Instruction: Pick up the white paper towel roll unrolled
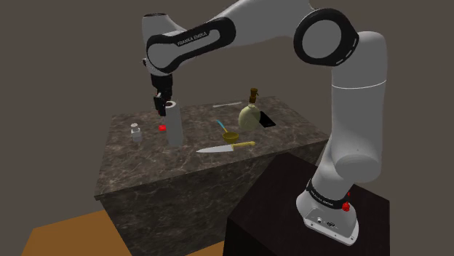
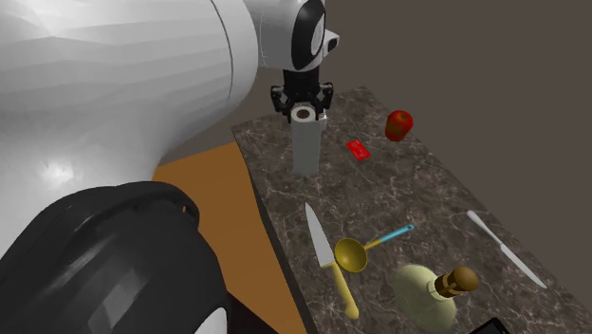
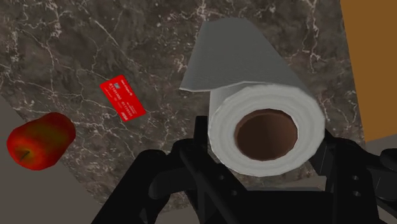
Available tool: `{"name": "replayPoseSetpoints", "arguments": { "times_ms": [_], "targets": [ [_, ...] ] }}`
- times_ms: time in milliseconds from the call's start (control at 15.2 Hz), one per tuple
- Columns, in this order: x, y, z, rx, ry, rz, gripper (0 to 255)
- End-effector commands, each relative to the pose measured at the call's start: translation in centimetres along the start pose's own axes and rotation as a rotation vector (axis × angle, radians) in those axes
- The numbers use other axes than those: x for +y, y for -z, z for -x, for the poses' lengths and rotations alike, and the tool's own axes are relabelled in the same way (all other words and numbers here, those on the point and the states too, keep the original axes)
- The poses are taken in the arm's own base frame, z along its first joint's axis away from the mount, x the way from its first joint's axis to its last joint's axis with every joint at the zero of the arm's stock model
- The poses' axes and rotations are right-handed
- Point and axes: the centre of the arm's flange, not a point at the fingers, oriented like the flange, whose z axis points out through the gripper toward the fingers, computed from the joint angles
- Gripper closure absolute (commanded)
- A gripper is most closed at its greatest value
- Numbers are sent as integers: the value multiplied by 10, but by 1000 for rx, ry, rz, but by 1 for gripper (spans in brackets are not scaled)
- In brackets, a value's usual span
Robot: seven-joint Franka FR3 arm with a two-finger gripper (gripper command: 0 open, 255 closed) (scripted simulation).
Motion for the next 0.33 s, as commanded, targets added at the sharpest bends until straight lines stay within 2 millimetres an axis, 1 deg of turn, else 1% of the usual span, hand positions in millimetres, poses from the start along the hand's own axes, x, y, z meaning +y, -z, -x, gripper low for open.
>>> {"name": "replayPoseSetpoints", "arguments": {
  "times_ms": [0, 132, 264],
  "targets": [
    [1, 10, 0, 0, 0, 0, 255],
    [2, 21, -1, 0, 0, 0, 255],
    [2, 21, -1, 0, 0, 0, 255]
  ]
}}
